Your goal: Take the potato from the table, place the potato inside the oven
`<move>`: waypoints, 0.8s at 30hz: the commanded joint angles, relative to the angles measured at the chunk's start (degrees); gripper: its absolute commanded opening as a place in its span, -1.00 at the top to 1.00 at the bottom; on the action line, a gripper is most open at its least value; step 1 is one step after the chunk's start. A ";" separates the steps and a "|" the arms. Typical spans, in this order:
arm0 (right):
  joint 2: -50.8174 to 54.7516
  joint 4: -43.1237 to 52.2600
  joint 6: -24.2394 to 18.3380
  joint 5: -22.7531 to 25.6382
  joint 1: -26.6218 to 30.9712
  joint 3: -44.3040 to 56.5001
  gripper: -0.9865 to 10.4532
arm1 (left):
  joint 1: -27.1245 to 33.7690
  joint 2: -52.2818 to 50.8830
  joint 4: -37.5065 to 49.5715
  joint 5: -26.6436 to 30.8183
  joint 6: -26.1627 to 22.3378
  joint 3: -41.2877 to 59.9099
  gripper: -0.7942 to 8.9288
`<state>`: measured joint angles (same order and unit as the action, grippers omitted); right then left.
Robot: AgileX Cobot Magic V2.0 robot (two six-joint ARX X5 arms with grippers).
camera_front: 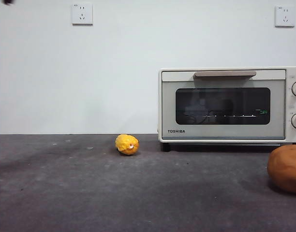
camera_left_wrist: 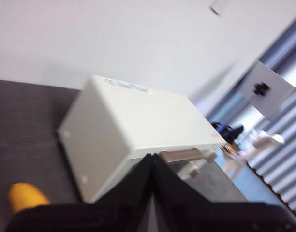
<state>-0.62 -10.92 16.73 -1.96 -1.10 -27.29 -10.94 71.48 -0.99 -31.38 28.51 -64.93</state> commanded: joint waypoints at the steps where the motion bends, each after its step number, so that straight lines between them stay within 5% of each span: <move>1: -0.02 0.26 0.15 0.07 0.00 -0.31 0.83 | -2.14 4.39 0.22 -1.22 -0.50 -4.09 0.84; 12: -2.82 0.15 0.26 -0.09 0.00 -0.66 0.83 | -9.75 21.24 -0.46 -7.54 -1.42 -23.82 0.84; 24: -14.71 -11.63 -0.72 -0.20 0.00 -10.38 0.83 | -14.78 37.97 -10.88 -7.43 -11.15 -45.70 0.84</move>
<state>-14.66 -22.28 16.51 -2.00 -1.10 -36.97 -25.43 108.16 -11.62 -38.54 19.94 -109.89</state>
